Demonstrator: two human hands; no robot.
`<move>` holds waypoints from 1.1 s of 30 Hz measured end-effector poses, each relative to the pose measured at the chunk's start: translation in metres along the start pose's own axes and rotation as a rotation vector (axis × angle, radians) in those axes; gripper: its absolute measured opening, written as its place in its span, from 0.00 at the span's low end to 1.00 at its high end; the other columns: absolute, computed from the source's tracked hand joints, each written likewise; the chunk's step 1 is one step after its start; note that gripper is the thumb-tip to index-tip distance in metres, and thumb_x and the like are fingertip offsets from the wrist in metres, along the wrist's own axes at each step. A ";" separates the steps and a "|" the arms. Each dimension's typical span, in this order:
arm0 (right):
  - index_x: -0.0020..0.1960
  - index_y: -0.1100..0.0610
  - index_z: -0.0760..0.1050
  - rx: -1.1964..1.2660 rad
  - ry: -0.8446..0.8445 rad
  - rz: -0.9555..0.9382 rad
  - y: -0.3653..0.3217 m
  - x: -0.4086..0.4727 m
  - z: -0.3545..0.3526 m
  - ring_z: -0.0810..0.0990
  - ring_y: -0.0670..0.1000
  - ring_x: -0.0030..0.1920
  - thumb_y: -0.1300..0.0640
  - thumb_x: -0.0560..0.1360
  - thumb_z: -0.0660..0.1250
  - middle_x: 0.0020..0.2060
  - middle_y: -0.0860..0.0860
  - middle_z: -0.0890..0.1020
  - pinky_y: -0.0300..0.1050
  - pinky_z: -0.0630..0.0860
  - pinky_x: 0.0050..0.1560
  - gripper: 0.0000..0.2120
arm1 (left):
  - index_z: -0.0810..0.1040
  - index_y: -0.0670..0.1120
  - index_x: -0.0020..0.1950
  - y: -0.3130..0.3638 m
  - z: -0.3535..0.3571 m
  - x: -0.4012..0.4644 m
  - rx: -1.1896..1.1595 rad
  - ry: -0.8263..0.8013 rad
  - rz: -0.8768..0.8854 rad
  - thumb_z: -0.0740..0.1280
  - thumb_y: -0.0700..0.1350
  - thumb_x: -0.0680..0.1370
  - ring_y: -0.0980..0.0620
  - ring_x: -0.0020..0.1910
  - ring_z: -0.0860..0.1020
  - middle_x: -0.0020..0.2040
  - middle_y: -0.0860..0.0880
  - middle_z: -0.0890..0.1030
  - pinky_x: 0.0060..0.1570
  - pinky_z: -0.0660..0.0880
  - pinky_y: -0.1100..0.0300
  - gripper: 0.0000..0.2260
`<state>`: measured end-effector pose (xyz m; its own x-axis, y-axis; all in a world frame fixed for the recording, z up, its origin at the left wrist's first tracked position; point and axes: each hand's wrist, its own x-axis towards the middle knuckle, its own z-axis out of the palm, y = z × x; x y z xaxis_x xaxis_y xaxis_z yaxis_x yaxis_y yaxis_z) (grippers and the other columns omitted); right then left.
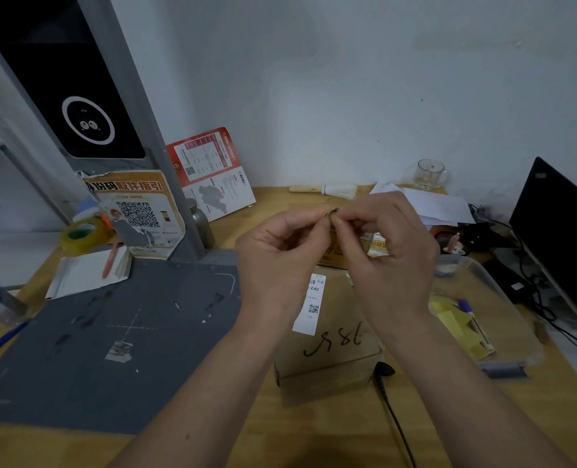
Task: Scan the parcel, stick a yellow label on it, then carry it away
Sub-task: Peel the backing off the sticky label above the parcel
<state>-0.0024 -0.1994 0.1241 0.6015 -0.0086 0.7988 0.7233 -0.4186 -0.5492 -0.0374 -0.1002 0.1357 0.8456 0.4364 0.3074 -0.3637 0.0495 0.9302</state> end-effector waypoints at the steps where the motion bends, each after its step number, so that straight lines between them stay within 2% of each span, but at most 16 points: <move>1: 0.41 0.57 0.80 0.072 -0.015 0.080 -0.003 0.000 0.000 0.77 0.45 0.40 0.65 0.71 0.70 0.38 0.51 0.81 0.30 0.74 0.42 0.05 | 0.85 0.45 0.44 -0.001 0.000 0.001 0.030 0.014 0.040 0.71 0.32 0.72 0.55 0.40 0.83 0.37 0.53 0.86 0.43 0.79 0.65 0.09; 3: 0.42 0.52 0.80 0.285 -0.060 0.300 -0.010 0.002 -0.001 0.81 0.46 0.40 0.64 0.72 0.70 0.37 0.49 0.82 0.36 0.77 0.42 0.07 | 0.85 0.45 0.45 -0.004 -0.001 0.003 0.088 0.042 0.116 0.72 0.31 0.71 0.55 0.41 0.84 0.38 0.52 0.85 0.44 0.79 0.65 0.10; 5: 0.41 0.53 0.81 0.434 -0.114 0.473 -0.014 0.005 -0.003 0.82 0.46 0.36 0.61 0.73 0.69 0.33 0.47 0.83 0.39 0.78 0.40 0.05 | 0.84 0.45 0.45 -0.005 -0.001 0.004 0.117 0.062 0.168 0.72 0.31 0.71 0.56 0.40 0.84 0.39 0.51 0.85 0.43 0.78 0.66 0.10; 9: 0.41 0.57 0.82 0.615 -0.192 0.636 -0.017 0.011 -0.007 0.80 0.47 0.31 0.61 0.71 0.72 0.31 0.50 0.84 0.39 0.78 0.36 0.01 | 0.83 0.47 0.42 -0.006 -0.003 0.003 0.153 0.064 0.248 0.72 0.31 0.71 0.54 0.40 0.84 0.39 0.51 0.85 0.43 0.78 0.66 0.10; 13: 0.40 0.59 0.82 0.643 -0.224 0.672 -0.013 0.011 -0.007 0.81 0.48 0.31 0.64 0.70 0.72 0.31 0.51 0.84 0.39 0.79 0.35 0.02 | 0.77 0.56 0.45 -0.005 -0.002 0.003 0.110 0.068 0.238 0.72 0.31 0.71 0.52 0.44 0.84 0.41 0.48 0.85 0.47 0.80 0.59 0.19; 15: 0.41 0.62 0.82 0.649 -0.256 0.676 -0.011 0.010 -0.006 0.80 0.48 0.32 0.65 0.71 0.71 0.31 0.52 0.83 0.39 0.78 0.36 0.02 | 0.72 0.59 0.51 -0.005 -0.002 0.003 0.135 0.070 0.243 0.72 0.31 0.71 0.53 0.44 0.84 0.39 0.53 0.86 0.50 0.80 0.57 0.23; 17: 0.41 0.63 0.81 0.667 -0.287 0.688 -0.010 0.010 -0.006 0.79 0.48 0.32 0.65 0.72 0.69 0.31 0.53 0.81 0.38 0.77 0.36 0.03 | 0.71 0.59 0.56 -0.006 -0.002 0.002 0.172 0.075 0.253 0.72 0.31 0.71 0.56 0.44 0.84 0.38 0.57 0.85 0.51 0.79 0.60 0.26; 19: 0.41 0.63 0.80 0.672 -0.299 0.690 -0.009 0.009 -0.005 0.78 0.47 0.33 0.66 0.74 0.67 0.32 0.54 0.80 0.38 0.77 0.37 0.05 | 0.71 0.58 0.56 -0.007 -0.003 0.004 0.221 0.116 0.258 0.73 0.33 0.70 0.57 0.44 0.83 0.39 0.57 0.84 0.50 0.78 0.62 0.25; 21: 0.42 0.62 0.79 0.658 -0.301 0.678 -0.007 0.008 -0.005 0.78 0.47 0.33 0.67 0.75 0.65 0.33 0.55 0.80 0.38 0.77 0.37 0.05 | 0.72 0.58 0.52 -0.007 -0.006 0.008 0.324 0.185 0.228 0.75 0.37 0.68 0.56 0.41 0.78 0.40 0.57 0.78 0.43 0.76 0.63 0.21; 23: 0.42 0.63 0.79 0.636 -0.292 0.663 -0.005 0.007 -0.005 0.79 0.47 0.34 0.67 0.75 0.65 0.34 0.55 0.81 0.38 0.77 0.38 0.05 | 0.73 0.56 0.48 -0.008 -0.009 0.013 0.391 0.193 0.090 0.74 0.40 0.69 0.57 0.37 0.73 0.37 0.55 0.73 0.36 0.72 0.65 0.16; 24: 0.43 0.63 0.79 0.623 -0.288 0.656 -0.005 0.006 -0.004 0.79 0.47 0.34 0.67 0.75 0.65 0.34 0.55 0.81 0.38 0.78 0.38 0.05 | 0.74 0.54 0.49 -0.008 -0.010 0.015 0.397 0.165 -0.018 0.73 0.42 0.71 0.58 0.35 0.74 0.37 0.54 0.74 0.36 0.72 0.65 0.13; 26: 0.43 0.63 0.79 0.593 -0.287 0.645 -0.004 0.005 -0.004 0.79 0.47 0.34 0.67 0.75 0.65 0.34 0.55 0.81 0.37 0.78 0.38 0.05 | 0.77 0.48 0.55 -0.008 -0.013 0.017 0.245 0.079 -0.273 0.69 0.41 0.75 0.58 0.36 0.78 0.41 0.50 0.81 0.39 0.76 0.62 0.09; 27: 0.43 0.62 0.79 0.576 -0.289 0.639 -0.004 0.004 -0.003 0.79 0.46 0.34 0.67 0.75 0.65 0.34 0.54 0.81 0.36 0.77 0.38 0.05 | 0.78 0.45 0.56 -0.009 -0.013 0.019 0.064 0.042 -0.398 0.66 0.39 0.76 0.55 0.38 0.80 0.45 0.46 0.83 0.41 0.78 0.60 0.09; 29: 0.41 0.59 0.79 0.544 -0.289 0.620 -0.003 0.003 -0.001 0.78 0.45 0.32 0.67 0.75 0.66 0.32 0.51 0.81 0.35 0.76 0.36 0.06 | 0.79 0.41 0.55 -0.007 -0.014 0.020 -0.360 -0.016 -0.585 0.61 0.38 0.77 0.48 0.41 0.83 0.45 0.41 0.84 0.42 0.80 0.57 0.10; 31: 0.40 0.56 0.79 0.499 -0.298 0.592 0.000 0.002 0.001 0.78 0.45 0.31 0.66 0.74 0.67 0.32 0.51 0.81 0.36 0.76 0.36 0.07 | 0.79 0.41 0.55 -0.006 -0.016 0.022 -0.550 -0.057 -0.623 0.64 0.44 0.75 0.47 0.42 0.83 0.42 0.42 0.84 0.44 0.81 0.57 0.12; 33: 0.40 0.55 0.79 0.447 -0.354 0.574 0.002 0.000 0.001 0.77 0.46 0.32 0.64 0.74 0.68 0.32 0.49 0.81 0.36 0.76 0.37 0.07 | 0.81 0.42 0.52 -0.008 -0.017 0.022 -0.540 -0.086 -0.560 0.70 0.45 0.71 0.48 0.42 0.83 0.42 0.44 0.84 0.49 0.81 0.56 0.12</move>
<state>-0.0006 -0.1995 0.1228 0.9376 0.2077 0.2788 0.2914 -0.0325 -0.9560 -0.0225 -0.0759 0.1312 0.9785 0.1477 -0.1443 0.0051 0.6814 0.7319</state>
